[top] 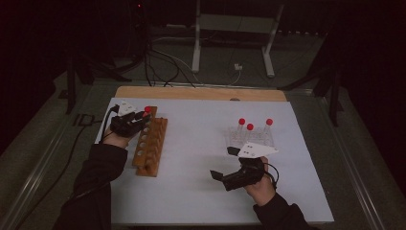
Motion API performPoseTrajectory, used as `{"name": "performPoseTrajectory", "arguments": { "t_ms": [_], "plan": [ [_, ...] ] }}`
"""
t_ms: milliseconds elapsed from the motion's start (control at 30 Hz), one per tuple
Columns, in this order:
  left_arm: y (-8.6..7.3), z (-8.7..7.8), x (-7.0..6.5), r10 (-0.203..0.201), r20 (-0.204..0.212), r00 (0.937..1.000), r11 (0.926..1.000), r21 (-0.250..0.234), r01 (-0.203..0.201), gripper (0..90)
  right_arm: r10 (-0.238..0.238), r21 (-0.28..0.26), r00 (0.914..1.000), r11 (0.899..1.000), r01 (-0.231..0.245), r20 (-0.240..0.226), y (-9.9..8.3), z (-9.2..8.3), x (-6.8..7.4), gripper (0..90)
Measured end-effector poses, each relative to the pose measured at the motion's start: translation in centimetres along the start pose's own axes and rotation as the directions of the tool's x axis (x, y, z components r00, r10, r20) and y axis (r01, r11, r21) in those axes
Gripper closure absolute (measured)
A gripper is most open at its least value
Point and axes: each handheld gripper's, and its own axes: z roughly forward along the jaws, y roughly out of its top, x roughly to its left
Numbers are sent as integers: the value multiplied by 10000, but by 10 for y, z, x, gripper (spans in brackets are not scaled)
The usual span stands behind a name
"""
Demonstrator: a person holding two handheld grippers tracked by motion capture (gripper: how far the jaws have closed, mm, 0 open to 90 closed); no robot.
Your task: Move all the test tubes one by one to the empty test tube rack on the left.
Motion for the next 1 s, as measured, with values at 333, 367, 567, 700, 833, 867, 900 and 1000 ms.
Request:
{"name": "performPoseTrajectory", "arguments": {
  "t_ms": [333, 367, 567, 700, 833, 867, 900, 1000],
  "plan": [
    [-6, -12, -5, -258, 275, 9993, 9994, 230, 252, 362, -28, -79, 10000, 10000, 28, 37, 2, -3, 0, 0],
    [-7, -15, -6, -245, 354, 9991, 9995, 206, 237, 303, -35, -95, 10000, 9999, 35, 89, 3, -4, 0, 0],
    [-12, -30, -15, -432, 923, 9948, 9990, -52, 439, 73, -48, -266, 9998, 9996, 54, 208, 7, -10, -3, 0],
    [-18, -45, -25, -236, 1506, 9883, 9988, -384, 297, 18, -63, -342, 9992, 9994, 77, 395, 10, -15, -7, 0],
    [-25, -58, -38, -9, 2172, 9761, 9975, -693, 164, 18, -34, -558, 9970, 9984, 77, 767, 14, -24, -14, 0],
    [-26, -60, -41, 64, 2207, 9753, 9974, -718, 97, 18, -19, -561, 9963, 9984, 68, 859, 15, -26, -16, 0],
    [-27, -62, -45, 111, 2329, 9724, 9971, -763, 69, 18, -17, -608, 9952, 9981, 77, 977, 15, -28, -18, 0],
    [-31, -69, -54, 269, 2724, 9618, 9962, -868, -33, 18, -10, -620, 9901, 9980, 98, 1407, 16, -34, -24, 0]
  ]
}}
